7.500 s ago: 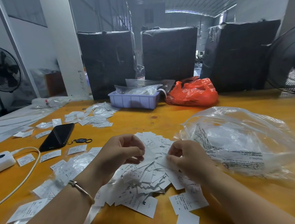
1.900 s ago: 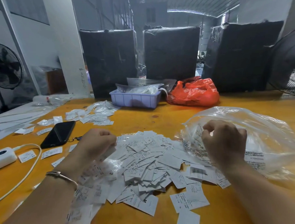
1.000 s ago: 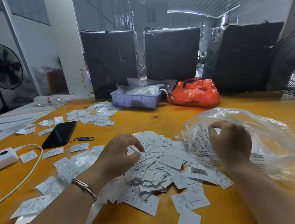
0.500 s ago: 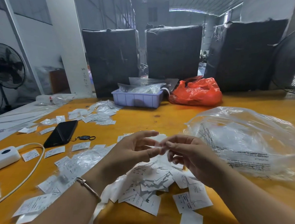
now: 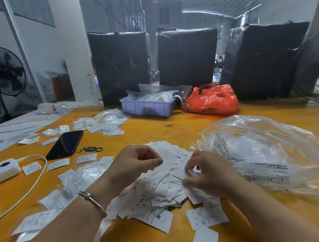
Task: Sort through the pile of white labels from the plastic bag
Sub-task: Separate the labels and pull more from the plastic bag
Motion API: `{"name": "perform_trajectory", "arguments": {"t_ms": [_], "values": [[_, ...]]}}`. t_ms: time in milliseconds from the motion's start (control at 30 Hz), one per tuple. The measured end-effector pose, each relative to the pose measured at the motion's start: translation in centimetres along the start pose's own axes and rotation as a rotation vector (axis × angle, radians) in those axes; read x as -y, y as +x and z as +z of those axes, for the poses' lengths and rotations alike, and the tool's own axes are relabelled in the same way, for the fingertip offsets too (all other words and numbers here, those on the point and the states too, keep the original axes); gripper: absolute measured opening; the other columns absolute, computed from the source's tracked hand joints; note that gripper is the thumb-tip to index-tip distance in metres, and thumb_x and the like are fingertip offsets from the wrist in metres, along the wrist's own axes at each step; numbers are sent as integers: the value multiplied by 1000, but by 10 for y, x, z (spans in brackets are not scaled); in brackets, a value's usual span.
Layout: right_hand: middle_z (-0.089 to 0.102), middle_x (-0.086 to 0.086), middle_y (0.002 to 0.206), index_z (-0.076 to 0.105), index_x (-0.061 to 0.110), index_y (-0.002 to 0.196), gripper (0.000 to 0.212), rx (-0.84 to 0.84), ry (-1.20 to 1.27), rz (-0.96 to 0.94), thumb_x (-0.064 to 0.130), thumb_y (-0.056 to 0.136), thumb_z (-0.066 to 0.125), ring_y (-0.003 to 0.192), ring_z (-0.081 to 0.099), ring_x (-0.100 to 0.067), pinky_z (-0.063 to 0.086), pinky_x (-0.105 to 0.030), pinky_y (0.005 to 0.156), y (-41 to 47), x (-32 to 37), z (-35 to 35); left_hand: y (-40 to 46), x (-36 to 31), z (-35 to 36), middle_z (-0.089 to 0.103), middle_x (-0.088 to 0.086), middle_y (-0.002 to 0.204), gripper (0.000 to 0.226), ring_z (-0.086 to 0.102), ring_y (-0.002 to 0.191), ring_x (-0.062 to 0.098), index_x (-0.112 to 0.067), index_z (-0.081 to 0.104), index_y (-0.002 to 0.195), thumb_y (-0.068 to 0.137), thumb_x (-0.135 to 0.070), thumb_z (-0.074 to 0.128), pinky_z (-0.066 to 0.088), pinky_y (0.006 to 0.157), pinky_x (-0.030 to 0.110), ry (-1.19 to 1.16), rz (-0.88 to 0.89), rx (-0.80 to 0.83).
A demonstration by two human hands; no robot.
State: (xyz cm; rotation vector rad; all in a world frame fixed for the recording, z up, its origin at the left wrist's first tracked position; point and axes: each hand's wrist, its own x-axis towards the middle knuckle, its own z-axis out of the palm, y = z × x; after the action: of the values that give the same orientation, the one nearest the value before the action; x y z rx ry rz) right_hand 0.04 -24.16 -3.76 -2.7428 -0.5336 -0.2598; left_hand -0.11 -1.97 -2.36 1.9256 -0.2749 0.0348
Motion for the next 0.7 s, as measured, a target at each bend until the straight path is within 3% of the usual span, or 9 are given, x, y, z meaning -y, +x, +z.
{"name": "perform_trajectory", "arguments": {"t_ms": [67,167,300,400,533,700], "values": [[60,16,91,70,29,90,22,-33,-11,-24,48,80,68,81,56,-7,42,-23,67,0,1,1,-1,0,1,69,4,71,6,59,62,6,-7,73,82,83,-11,76,48,58,15,13,2,8],[65,13,87,72,25,83,33,-74,-37,-35,52,85,53,76,58,-7,44,-25,69,0,1,1,-1,0,2,73,6,76,10,64,67,11,-4,70,84,84,-13,75,50,62,20,35,-5,21],[62,13,78,70,22,74,16,-228,23,-15,33,84,64,72,59,-10,46,-26,62,0,0,-1,-1,-2,3,77,11,84,14,74,76,22,7,64,90,87,-5,70,56,64,25,-51,-41,39],[67,2,68,71,12,69,10,-343,446,111,20,76,70,64,62,-14,50,-32,57,3,-2,-7,-2,-4,2,77,15,82,15,75,76,26,8,61,92,85,-1,72,57,64,25,-86,-52,29],[74,-11,76,63,5,74,7,-172,1118,238,3,81,63,69,69,-24,45,-27,60,3,-1,-14,-3,-5,2,77,12,82,19,75,76,23,-2,66,98,81,0,75,57,65,23,-92,-39,15],[73,-18,85,61,10,79,10,-69,1268,194,2,83,64,71,70,-25,48,-24,59,1,0,-16,-3,-3,1,76,13,78,11,71,66,19,-3,73,92,82,1,74,54,60,22,-107,12,-7]]}}
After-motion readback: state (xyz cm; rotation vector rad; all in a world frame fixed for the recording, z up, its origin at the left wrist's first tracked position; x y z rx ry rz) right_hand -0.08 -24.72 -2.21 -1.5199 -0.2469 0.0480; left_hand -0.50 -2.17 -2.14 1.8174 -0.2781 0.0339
